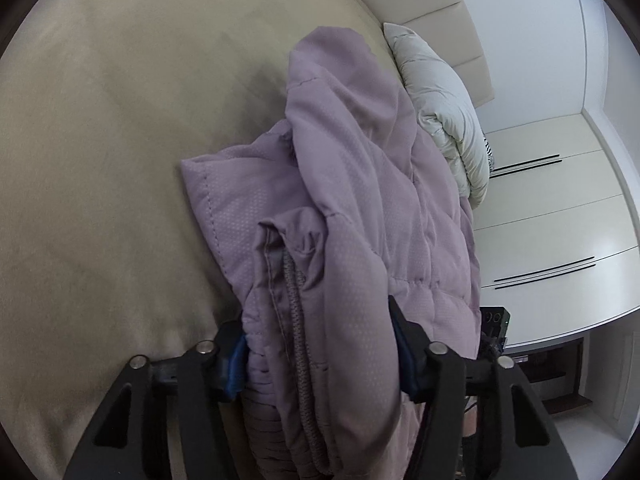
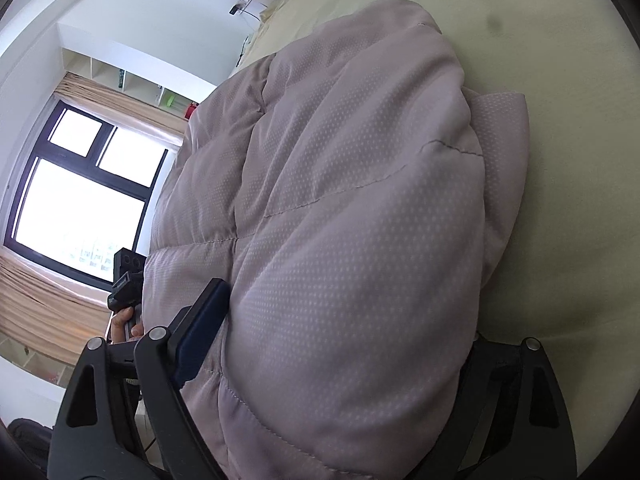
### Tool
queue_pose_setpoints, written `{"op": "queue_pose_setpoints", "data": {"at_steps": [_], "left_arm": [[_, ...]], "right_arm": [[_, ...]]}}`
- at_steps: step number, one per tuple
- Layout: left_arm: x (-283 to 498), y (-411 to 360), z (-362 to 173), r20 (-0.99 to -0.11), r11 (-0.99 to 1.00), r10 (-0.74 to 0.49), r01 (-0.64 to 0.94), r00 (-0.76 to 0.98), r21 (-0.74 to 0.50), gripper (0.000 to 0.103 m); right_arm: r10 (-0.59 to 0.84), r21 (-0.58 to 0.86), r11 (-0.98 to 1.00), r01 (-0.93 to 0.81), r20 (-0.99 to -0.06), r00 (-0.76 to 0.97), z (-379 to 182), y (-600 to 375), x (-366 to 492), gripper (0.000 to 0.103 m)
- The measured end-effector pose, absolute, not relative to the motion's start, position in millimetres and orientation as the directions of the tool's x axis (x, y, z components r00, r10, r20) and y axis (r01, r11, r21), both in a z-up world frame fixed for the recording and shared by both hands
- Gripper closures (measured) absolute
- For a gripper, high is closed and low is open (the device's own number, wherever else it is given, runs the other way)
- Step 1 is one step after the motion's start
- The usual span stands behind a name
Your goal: Fold large clothes
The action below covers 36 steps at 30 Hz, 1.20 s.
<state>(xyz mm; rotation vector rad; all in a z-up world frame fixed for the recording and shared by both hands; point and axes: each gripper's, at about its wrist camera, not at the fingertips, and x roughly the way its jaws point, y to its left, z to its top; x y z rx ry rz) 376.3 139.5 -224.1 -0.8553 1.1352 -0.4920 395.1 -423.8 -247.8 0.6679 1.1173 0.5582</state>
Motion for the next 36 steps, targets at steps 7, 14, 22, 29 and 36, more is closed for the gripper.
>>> {"op": "queue_pose_setpoints", "data": {"at_steps": [7, 14, 22, 29, 36], "left_arm": [[359, 138, -203, -0.588, 0.625, -0.698, -0.052, 0.409, -0.779, 0.066], [304, 147, -162, -0.554, 0.611, -0.703, -0.020, 0.445, -0.792, 0.069], [202, 173, -122, -0.546, 0.624, -0.698, 0.019, 0.463, -0.781, 0.068], [153, 195, -185, -0.596, 0.622, -0.684, -0.090, 0.421, -0.777, 0.060], [149, 197, -216, -0.549, 0.547, -0.693, -0.154, 0.467, -0.823, 0.045]], "right_arm": [[0.619, 0.633, 0.765, -0.122, -0.670, 0.409, -214, -410, 378, 0.051], [0.590, 0.595, 0.789, -0.153, -0.664, 0.460, -167, -392, 335, 0.062], [0.655, 0.656, 0.732, -0.184, -0.605, 0.452, -146, -363, 245, 0.063], [0.675, 0.731, 0.679, -0.069, -0.585, 0.449, -195, -350, 174, 0.062], [0.647, 0.799, 0.596, 0.075, -0.534, 0.544, -252, -368, 168, 0.033]]}}
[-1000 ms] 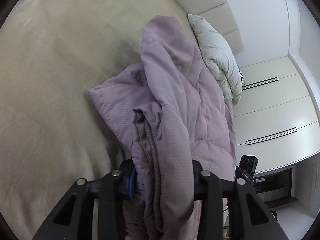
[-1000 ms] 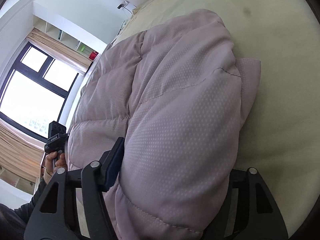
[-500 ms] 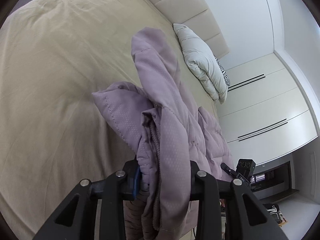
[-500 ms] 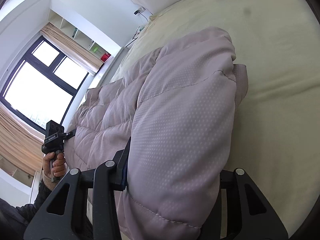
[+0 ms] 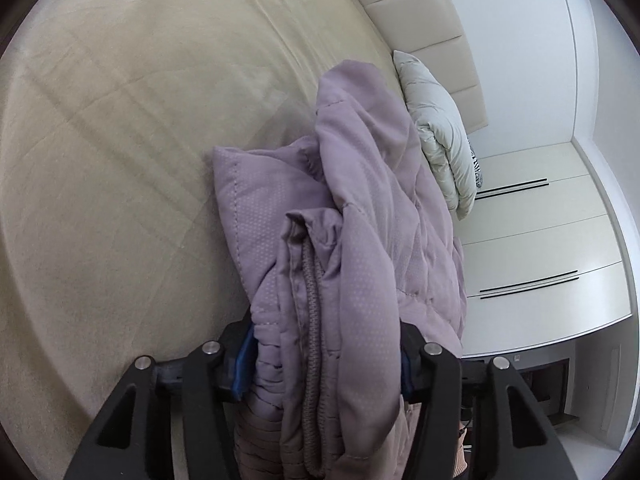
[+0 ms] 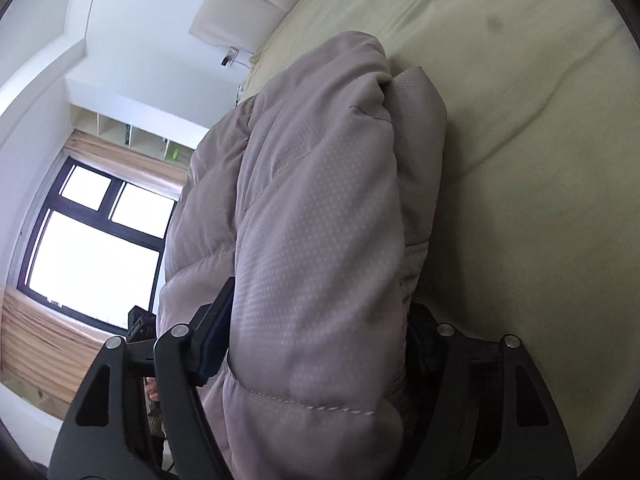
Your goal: Fold large clothes
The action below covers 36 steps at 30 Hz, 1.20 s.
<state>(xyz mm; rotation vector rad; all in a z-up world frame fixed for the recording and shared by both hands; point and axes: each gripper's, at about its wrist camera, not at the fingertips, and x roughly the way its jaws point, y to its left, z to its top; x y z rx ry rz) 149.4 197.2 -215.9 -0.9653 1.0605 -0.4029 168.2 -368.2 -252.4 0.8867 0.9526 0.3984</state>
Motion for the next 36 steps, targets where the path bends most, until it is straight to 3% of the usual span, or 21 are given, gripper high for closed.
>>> {"op": "queue_pose_setpoints", "data": {"at_steps": [4, 9, 14, 17, 18, 19, 20, 23, 26, 29, 36], "left_arm": [[135, 195, -199, -0.572, 0.580, -0.645, -0.163, 0.507, -0.798, 0.044], [78, 190, -138, -0.607, 0.749, -0.470, -0.075, 0.641, -0.658, 0.044], [29, 155, -66, -0.589, 0.923, -0.232, -0.017, 0.774, -0.385, 0.019], [1, 125, -29, -0.499, 0.971, -0.114, -0.011, 0.859, -0.241, 0.000], [-8, 112, -19, -0.458, 0.982, -0.079, -0.009, 0.885, -0.187, 0.000], [-18, 110, -10, -0.426, 0.991, -0.047, -0.012, 0.903, -0.136, 0.000], [-24, 102, 2, -0.399, 0.996, -0.016, -0.020, 0.917, -0.085, 0.000], [-41, 78, 30, -0.303, 0.998, 0.064, -0.062, 0.951, 0.015, 0.000], [-56, 66, 50, -0.226, 0.992, 0.124, -0.119, 0.966, 0.034, 0.000], [-66, 61, 63, -0.196, 0.985, 0.168, -0.170, 0.966, 0.007, 0.000], [-61, 44, 65, -0.321, 0.988, 0.153, -0.154, 0.935, 0.021, 0.000]], "right_arm": [[0.602, 0.777, 0.613, 0.143, -0.576, 0.553, -238, -375, 158, 0.029], [0.471, 0.746, 0.641, 0.181, -0.569, 0.674, -198, -404, 118, 0.029], [0.234, 0.520, 0.835, 0.177, -0.629, 0.741, -147, -389, 82, 0.029], [0.110, 0.354, 0.928, 0.120, -0.565, 0.818, -105, -364, 65, 0.029], [0.070, 0.298, 0.948, 0.109, -0.532, 0.844, -89, -349, 66, 0.026], [0.036, 0.249, 0.963, 0.103, -0.499, 0.866, -76, -351, 64, 0.013], [-0.001, 0.207, 0.972, 0.112, -0.469, 0.883, -61, -348, 67, 0.008], [-0.106, 0.110, 0.982, 0.153, -0.349, 0.931, -23, -322, 61, 0.002], [-0.068, 0.078, 0.992, 0.097, -0.315, 0.947, 6, -303, 58, 0.000], [-0.041, 0.097, 0.992, 0.086, -0.398, 0.917, 31, -289, 64, 0.000], [-0.014, 0.124, 0.988, 0.092, -0.523, 0.852, 62, -258, 58, 0.000]]}}
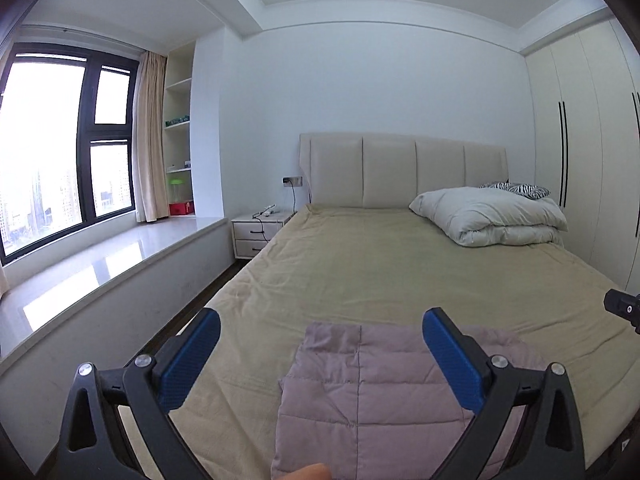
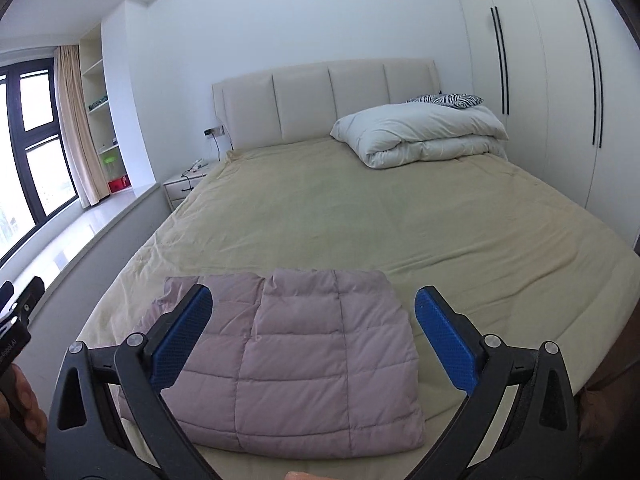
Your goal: Fold large clothes
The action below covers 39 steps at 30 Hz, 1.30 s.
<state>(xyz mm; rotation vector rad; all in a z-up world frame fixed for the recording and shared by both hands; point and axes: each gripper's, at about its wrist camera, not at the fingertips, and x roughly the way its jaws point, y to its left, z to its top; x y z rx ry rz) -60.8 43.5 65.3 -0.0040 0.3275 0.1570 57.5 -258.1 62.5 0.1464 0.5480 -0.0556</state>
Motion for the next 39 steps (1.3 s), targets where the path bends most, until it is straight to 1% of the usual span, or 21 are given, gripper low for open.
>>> {"op": "queue_pose_setpoints", "data": {"at_steps": [4, 7, 12, 16, 22, 39], "left_arm": [[-47, 33, 39, -0.432, 0.993, 0.119, -0.111, 0.894, 0.043, 0.000], [-35, 32, 15, -0.518, 0.995, 0.093, -0.092, 0.851, 0.026, 0.000], [-23, 37, -12, -0.597, 0.994, 0.100, -0.111, 0.796, 0.019, 0.000], [-18, 39, -25, -0.627, 0.993, 0.109, -0.116, 0.771, 0.030, 0.000], [-16, 36, -38, -0.671, 0.992, 0.114, -0.118, 0.733, 0.040, 0.000], [-23, 26, -47, -0.690, 0.992, 0.118, -0.109, 0.714, 0.057, 0.000]], "right_arm": [[-0.025, 0.076, 0.994, 0.082, -0.565, 0.825, 53, -239, 56, 0.000], [-0.036, 0.041, 0.996, 0.079, -0.619, 0.784, 33, -228, 61, 0.000], [-0.038, 0.036, 0.996, 0.087, -0.697, 0.716, -14, -220, 75, 0.000], [-0.066, 0.008, 0.995, 0.103, -0.722, 0.689, -38, -218, 83, 0.000], [-0.084, -0.017, 0.994, 0.106, -0.740, 0.668, -46, -216, 84, 0.000], [-0.094, -0.033, 0.994, 0.104, -0.747, 0.659, -48, -213, 85, 0.000]]}}
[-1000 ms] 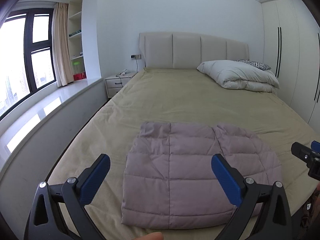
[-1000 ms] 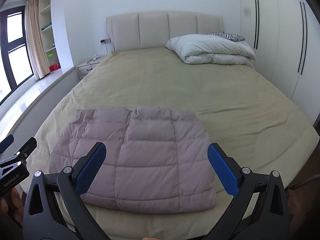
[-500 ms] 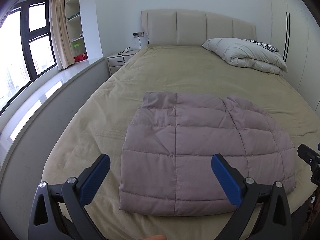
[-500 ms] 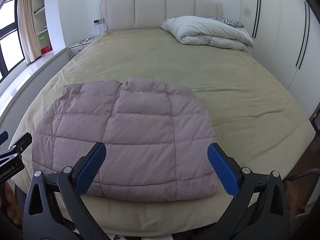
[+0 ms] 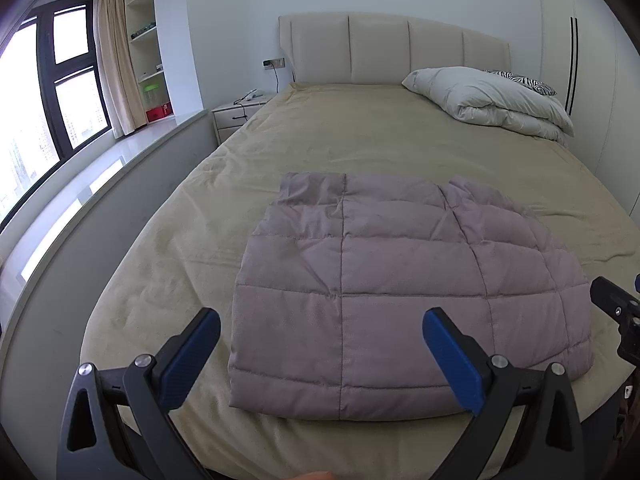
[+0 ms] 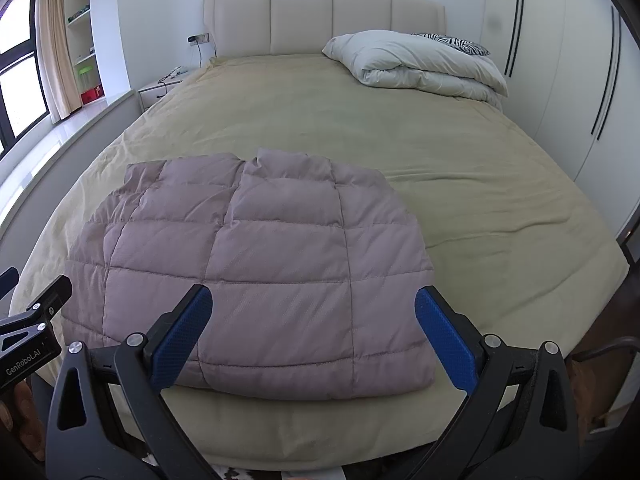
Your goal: Fold large clothes
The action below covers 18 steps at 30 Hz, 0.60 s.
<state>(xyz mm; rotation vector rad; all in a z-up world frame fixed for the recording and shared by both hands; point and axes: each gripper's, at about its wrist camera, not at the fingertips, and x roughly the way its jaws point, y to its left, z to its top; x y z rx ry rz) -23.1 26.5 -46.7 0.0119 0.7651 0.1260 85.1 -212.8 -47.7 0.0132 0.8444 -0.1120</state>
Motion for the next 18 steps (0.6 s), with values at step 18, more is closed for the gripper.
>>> {"op": "queue_pose_setpoints", "data": {"at_steps": [18], "left_arm": [[-22.6, 25.0, -48.9, -0.699, 0.993, 0.115, -0.105, 0.706, 0.057, 0.000]], "right_arm": [[-0.089, -0.024, 0.994, 0.107, -0.754, 0.651, -52.3, -212.0, 85.5, 0.000]]}}
